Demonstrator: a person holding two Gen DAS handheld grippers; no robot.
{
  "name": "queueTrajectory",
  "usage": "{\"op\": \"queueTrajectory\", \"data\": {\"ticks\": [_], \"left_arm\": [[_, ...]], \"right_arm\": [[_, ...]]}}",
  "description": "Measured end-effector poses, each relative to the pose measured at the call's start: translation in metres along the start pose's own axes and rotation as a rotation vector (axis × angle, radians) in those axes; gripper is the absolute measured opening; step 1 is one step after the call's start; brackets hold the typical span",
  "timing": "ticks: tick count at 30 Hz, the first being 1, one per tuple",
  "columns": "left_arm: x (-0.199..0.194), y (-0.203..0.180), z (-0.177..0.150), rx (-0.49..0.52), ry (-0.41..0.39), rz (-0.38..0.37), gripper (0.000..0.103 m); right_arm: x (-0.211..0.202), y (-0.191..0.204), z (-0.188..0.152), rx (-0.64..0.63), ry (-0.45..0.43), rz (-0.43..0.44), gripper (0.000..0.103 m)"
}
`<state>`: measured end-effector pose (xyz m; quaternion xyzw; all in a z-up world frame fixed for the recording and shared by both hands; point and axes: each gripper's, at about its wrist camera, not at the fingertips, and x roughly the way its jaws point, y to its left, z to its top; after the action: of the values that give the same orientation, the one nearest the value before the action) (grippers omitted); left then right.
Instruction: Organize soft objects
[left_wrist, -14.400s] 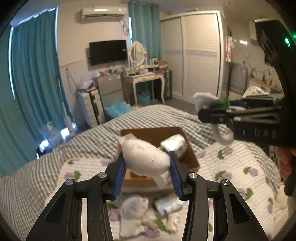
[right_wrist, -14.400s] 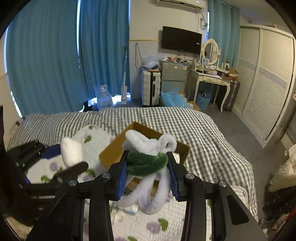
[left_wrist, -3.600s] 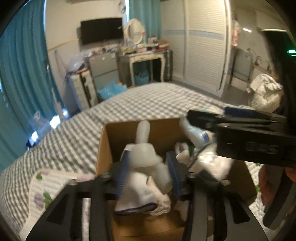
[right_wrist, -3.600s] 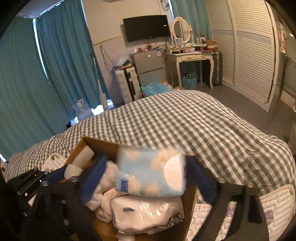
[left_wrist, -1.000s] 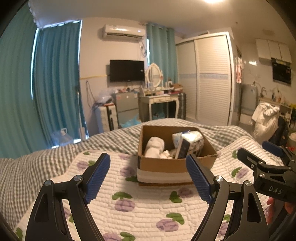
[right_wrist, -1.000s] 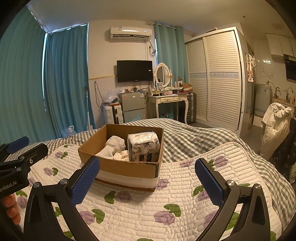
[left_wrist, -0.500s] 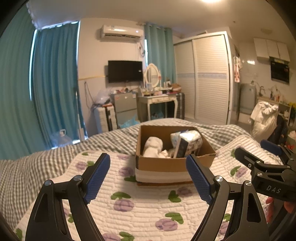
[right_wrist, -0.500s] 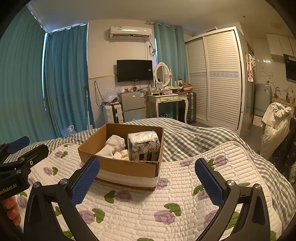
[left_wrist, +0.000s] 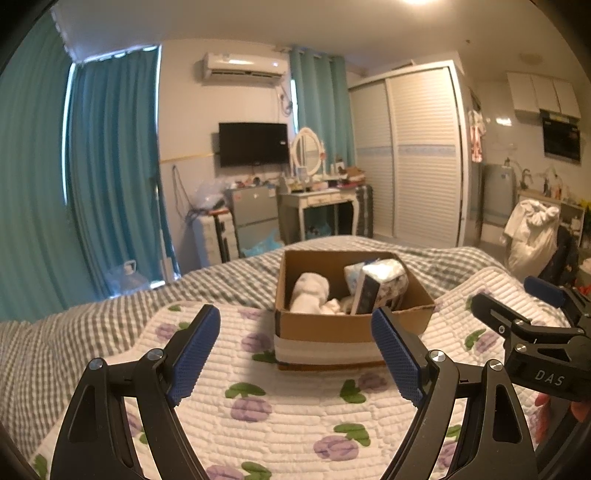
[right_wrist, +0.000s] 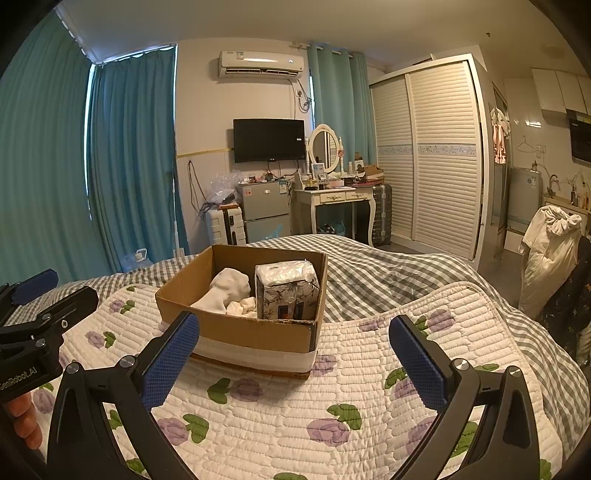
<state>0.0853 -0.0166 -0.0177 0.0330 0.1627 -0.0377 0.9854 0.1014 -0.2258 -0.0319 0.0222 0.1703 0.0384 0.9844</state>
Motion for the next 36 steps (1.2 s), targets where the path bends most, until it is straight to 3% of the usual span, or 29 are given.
{"op": "queueTrajectory", "data": {"ticks": [36], "left_arm": [[0.0006, -0.0011, -0.0019, -0.008, 0.008, 0.004, 0.085]], "right_arm": [[0.0012, -0.0010, -0.0048, -0.002, 0.013, -0.004, 0.103]]}}
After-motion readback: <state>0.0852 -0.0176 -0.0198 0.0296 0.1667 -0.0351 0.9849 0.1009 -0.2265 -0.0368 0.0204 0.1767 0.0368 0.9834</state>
